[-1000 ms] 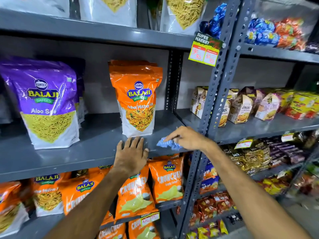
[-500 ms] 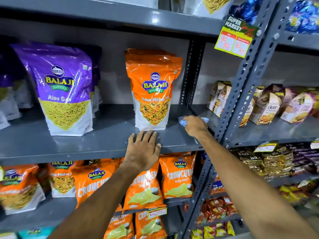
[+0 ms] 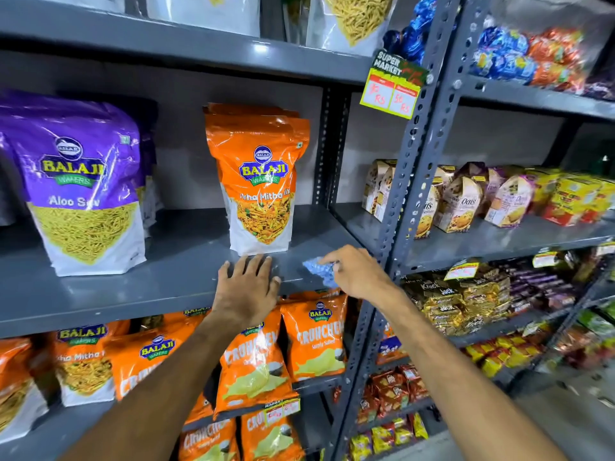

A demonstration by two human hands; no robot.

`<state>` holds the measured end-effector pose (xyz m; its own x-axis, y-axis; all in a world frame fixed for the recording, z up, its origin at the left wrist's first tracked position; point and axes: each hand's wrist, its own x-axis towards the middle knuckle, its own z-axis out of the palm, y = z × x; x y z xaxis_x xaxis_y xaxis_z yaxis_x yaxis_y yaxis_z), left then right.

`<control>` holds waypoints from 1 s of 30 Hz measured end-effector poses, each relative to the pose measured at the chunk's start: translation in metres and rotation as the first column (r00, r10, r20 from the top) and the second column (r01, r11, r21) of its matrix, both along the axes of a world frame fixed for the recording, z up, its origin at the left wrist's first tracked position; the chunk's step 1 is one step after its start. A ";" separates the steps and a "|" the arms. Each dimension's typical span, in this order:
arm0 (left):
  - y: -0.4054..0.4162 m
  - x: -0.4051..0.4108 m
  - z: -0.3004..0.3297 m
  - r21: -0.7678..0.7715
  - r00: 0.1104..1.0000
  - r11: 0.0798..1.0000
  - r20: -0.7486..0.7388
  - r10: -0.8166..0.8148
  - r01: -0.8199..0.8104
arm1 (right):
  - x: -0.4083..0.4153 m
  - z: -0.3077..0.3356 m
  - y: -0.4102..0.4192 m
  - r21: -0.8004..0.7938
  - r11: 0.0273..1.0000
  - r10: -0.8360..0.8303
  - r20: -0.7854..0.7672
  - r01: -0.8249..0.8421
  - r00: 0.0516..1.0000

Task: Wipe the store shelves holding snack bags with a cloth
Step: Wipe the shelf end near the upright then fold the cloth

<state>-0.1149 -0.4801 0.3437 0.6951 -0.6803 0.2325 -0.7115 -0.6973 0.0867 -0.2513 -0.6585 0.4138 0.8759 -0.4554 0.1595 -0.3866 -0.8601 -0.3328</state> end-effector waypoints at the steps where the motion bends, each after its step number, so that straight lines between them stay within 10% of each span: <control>1: 0.000 -0.001 0.001 0.002 1.000 1.000 -0.002 -0.002 0.002 | 0.001 0.004 0.000 -0.003 1.000 -0.012 0.029 0.012 1.000; 7: 0.001 -0.001 0.002 -0.002 1.000 1.000 0.000 -0.006 0.006 | -0.001 -0.010 0.023 -0.154 0.988 -0.020 0.003 0.020 1.000; 13: 0.001 0.002 0.000 0.009 1.000 1.000 -0.002 -0.010 0.010 | -0.001 -0.007 0.020 0.025 0.998 0.060 0.058 -0.062 0.996; 23: 0.001 -0.001 0.001 0.018 1.000 1.000 -0.017 0.007 -0.007 | -0.001 -0.027 0.048 -0.295 0.955 0.060 0.066 -0.038 0.996; 30: 0.007 -0.011 0.009 0.065 0.999 0.998 -0.049 -0.005 0.008 | -0.024 -0.020 0.057 -0.139 0.987 0.086 0.072 -0.076 0.994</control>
<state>-0.1264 -0.4734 0.3525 0.7003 -0.6972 0.1532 -0.7118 -0.6982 0.0764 -0.2756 -0.6018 0.3939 0.8915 -0.3531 0.2839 -0.2915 -0.9267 -0.2371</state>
